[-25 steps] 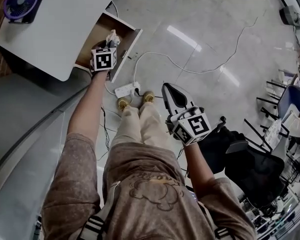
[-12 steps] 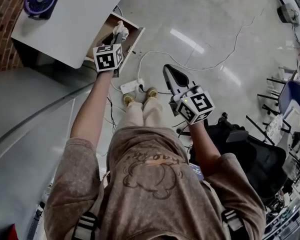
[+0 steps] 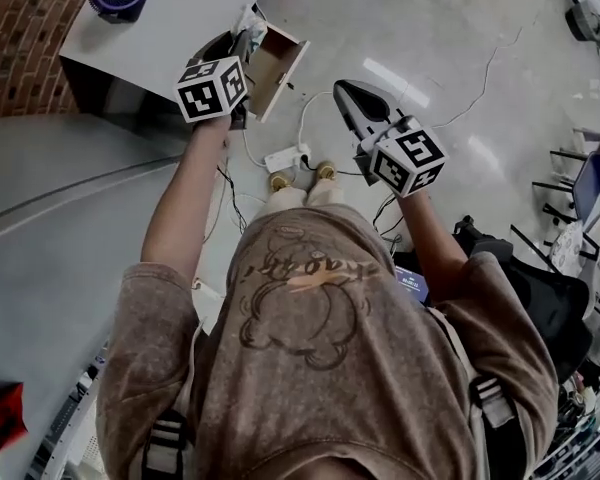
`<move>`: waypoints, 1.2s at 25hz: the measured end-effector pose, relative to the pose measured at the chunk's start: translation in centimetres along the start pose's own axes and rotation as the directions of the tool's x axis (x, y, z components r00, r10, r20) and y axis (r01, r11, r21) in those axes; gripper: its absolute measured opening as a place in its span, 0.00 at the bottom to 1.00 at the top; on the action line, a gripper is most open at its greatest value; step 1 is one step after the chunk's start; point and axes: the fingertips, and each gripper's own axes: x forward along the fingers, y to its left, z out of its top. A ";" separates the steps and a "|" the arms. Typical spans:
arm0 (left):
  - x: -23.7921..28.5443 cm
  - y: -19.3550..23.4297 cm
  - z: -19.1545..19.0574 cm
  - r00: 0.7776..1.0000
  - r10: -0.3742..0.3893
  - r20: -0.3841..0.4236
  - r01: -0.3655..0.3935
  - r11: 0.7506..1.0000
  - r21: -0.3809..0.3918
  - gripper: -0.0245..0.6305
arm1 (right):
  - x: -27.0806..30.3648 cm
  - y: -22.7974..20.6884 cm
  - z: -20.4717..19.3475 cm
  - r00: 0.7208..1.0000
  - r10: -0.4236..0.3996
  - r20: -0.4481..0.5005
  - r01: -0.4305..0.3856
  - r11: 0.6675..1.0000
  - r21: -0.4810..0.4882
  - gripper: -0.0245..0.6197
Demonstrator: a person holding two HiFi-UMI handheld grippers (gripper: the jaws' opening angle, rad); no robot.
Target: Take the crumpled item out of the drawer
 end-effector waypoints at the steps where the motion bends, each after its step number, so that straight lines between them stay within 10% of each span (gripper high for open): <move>1: -0.7 -0.2 0.8 1.000 -0.003 0.012 0.003 1.000 -0.002 0.17 | -0.2 0.4 0.6 1.000 0.007 0.006 -0.007 1.000 -0.012 0.03; 30: -14.2 -9.6 5.2 0.966 -0.164 0.200 0.155 0.986 0.058 0.18 | -7.2 6.3 4.9 0.993 0.094 0.064 -0.086 0.989 -0.119 0.03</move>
